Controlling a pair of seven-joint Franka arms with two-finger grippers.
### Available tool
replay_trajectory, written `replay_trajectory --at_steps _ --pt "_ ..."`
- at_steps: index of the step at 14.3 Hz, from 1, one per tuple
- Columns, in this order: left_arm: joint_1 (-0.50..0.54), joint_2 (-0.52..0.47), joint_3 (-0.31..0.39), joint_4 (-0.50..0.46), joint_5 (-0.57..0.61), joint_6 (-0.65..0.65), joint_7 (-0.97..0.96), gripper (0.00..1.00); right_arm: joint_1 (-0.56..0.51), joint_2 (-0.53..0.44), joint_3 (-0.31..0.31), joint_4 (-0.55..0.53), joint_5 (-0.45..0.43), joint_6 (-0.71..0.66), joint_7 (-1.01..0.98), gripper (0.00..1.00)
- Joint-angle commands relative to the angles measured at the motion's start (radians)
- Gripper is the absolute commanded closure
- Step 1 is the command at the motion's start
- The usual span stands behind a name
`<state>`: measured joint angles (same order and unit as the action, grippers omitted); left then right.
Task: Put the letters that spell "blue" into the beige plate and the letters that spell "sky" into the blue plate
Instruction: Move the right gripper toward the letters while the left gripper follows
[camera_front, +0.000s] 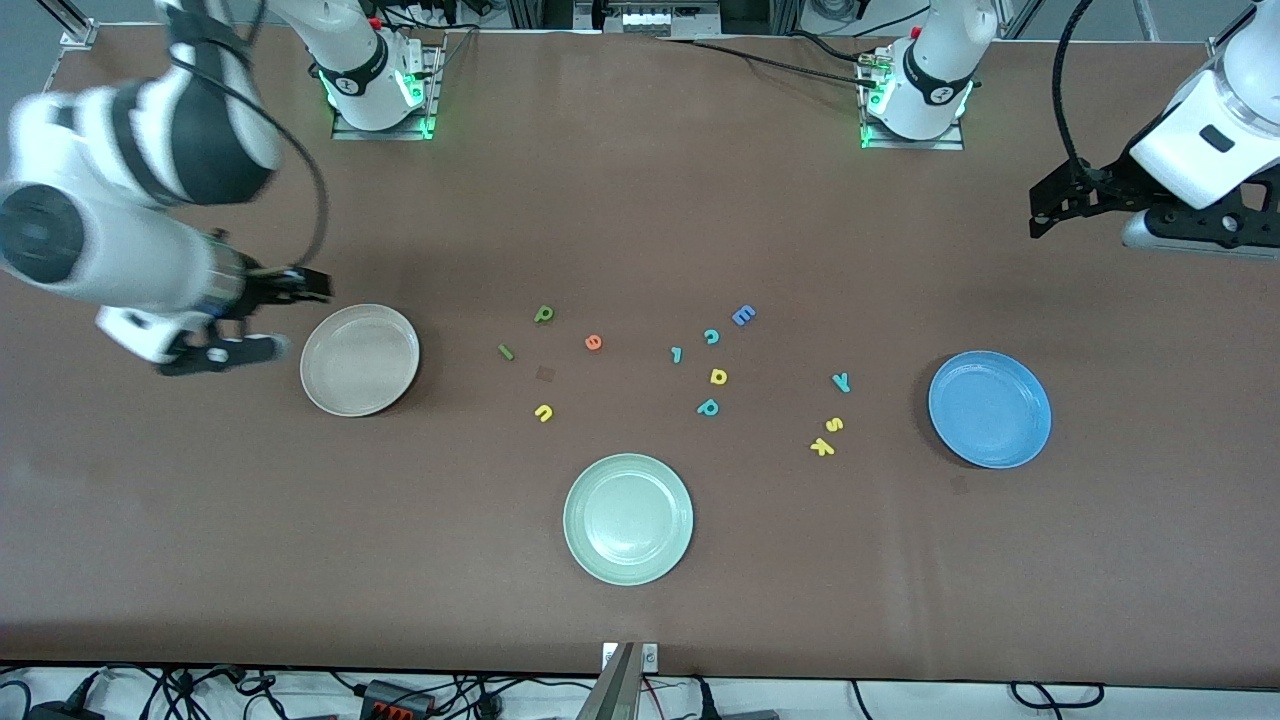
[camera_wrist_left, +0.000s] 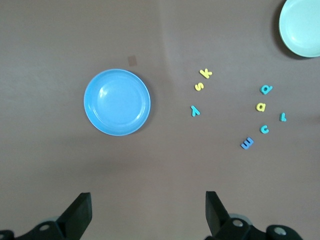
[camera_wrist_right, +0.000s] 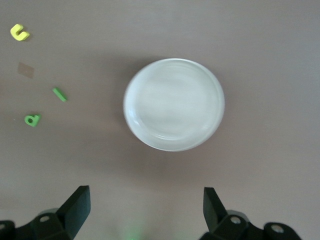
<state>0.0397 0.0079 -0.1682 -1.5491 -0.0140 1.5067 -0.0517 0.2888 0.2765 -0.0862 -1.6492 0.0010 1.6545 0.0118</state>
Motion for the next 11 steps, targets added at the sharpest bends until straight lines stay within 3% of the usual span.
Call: replay_trajectory --at_steps 1,5,8,9,11 --pt "-0.010 0.053 -0.020 0.023 -0.017 -0.029 -0.001 0.00 0.062 0.000 -0.006 -0.108 0.024 0.126 0.025 0.00" --pt "-0.041 0.233 -0.036 0.030 0.006 -0.017 -0.005 0.00 0.154 0.024 -0.004 -0.230 0.025 0.298 -0.009 0.00" --pt "-0.064 0.384 -0.034 0.137 0.008 -0.016 -0.008 0.00 0.197 0.101 -0.004 -0.231 0.025 0.388 -0.046 0.00" --pt "-0.066 0.436 -0.034 0.182 0.006 -0.016 -0.008 0.00 0.210 0.122 -0.004 -0.231 0.025 0.412 -0.053 0.08" --pt "-0.066 0.555 -0.033 0.277 0.005 0.010 0.007 0.00 0.240 0.171 -0.003 -0.233 0.025 0.474 -0.053 0.09"
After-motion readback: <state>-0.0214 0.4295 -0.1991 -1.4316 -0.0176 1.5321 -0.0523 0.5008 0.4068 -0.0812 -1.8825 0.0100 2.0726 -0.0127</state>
